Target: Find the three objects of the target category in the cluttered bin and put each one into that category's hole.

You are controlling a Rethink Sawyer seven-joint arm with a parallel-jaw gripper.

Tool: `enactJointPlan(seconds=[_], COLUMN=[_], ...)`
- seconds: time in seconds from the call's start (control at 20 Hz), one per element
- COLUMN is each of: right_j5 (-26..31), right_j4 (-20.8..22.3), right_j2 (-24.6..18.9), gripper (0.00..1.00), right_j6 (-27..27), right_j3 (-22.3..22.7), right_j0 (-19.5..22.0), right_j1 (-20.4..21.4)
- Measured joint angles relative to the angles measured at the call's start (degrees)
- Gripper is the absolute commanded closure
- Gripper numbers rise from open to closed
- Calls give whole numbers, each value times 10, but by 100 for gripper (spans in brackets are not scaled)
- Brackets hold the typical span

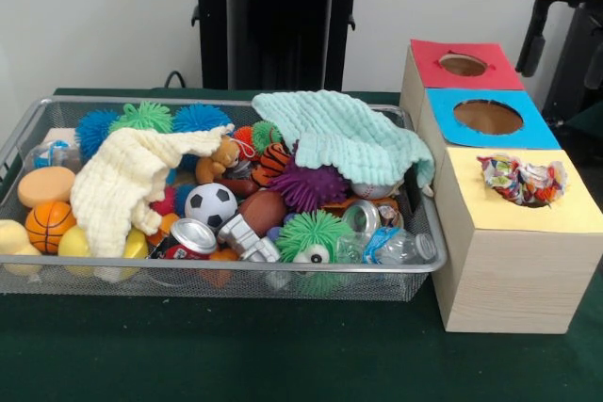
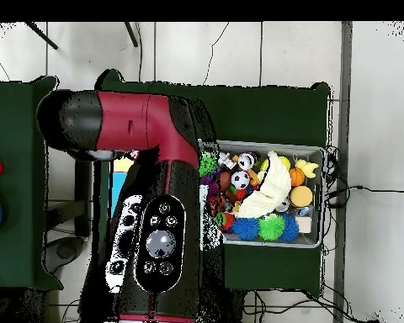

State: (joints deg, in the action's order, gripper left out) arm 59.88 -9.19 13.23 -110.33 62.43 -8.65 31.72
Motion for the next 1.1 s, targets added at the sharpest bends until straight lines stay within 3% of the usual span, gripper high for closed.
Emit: enactJointPlan(seconds=[0.45, 0.5, 1.1], right_j5=[0, 0, -7], right_j4=[0, 0, 0], right_j2=[0, 0, 2], gripper=[0, 100, 100], right_j6=[0, 0, 0], right_j3=[9, 10, 16], right_j0=[0, 0, 0], right_j1=[0, 0, -1])
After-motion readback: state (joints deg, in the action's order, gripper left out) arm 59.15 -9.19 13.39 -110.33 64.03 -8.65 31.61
